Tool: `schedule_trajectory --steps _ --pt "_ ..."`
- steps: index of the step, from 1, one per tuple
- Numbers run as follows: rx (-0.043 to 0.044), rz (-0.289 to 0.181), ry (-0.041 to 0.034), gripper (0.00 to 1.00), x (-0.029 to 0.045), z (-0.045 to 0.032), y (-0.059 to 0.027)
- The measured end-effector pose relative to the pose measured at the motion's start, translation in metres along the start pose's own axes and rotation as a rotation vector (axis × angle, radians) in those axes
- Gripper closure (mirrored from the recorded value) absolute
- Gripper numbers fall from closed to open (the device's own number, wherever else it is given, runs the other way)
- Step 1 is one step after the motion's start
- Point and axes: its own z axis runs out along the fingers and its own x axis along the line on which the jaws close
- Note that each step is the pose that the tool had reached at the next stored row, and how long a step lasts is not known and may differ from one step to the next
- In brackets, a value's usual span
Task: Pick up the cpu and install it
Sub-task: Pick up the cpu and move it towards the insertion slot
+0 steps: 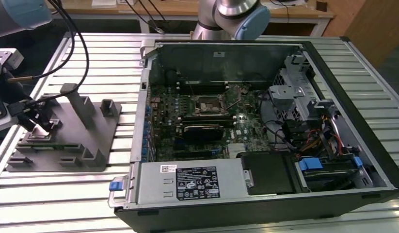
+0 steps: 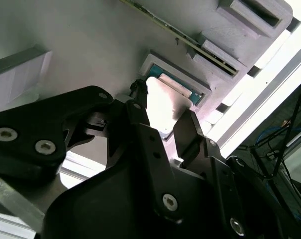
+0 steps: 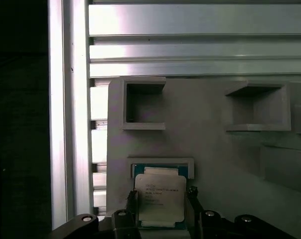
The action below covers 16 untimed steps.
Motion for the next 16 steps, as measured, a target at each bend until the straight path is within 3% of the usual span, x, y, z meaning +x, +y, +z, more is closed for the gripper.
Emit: schedule_trajectory --steps 12,16 --pt "-0.0010 0.000 -0.0002 0.51 0.0001 0.0041 0.0008" --pt "-0.0063 0.000 0.0003 0.51 0.0004 0.0042 0.0042"
